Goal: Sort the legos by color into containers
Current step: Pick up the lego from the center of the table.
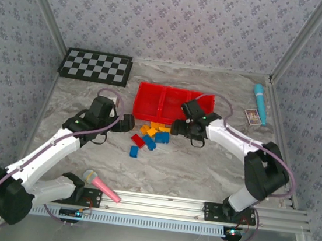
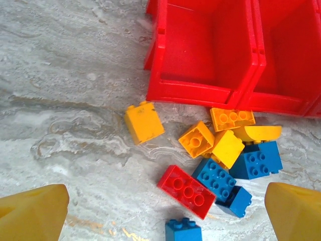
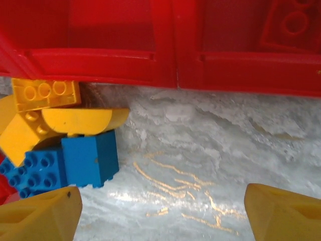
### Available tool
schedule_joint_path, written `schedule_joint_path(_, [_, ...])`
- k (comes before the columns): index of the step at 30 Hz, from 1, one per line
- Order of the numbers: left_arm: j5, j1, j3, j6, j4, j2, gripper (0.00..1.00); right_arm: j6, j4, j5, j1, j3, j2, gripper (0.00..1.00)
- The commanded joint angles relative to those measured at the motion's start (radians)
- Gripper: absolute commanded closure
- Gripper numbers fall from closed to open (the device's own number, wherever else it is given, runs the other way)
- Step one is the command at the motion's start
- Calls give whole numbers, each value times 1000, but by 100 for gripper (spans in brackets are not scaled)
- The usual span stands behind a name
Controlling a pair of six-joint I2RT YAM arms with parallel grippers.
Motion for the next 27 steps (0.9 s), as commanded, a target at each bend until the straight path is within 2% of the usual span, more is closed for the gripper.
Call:
schedule_joint_path(1, [0,22,-4,21,-56,-31,0,-23,-18,45,23,58,64,18])
schedule_joint_path(11, [24,61,-16,40,-82,-63,0,-46,-51,80,91,191,210,23])
schedule_joint_path(27, [17,72,-37,37,-71,-77,0,-73,-45,42,169,226,274,27])
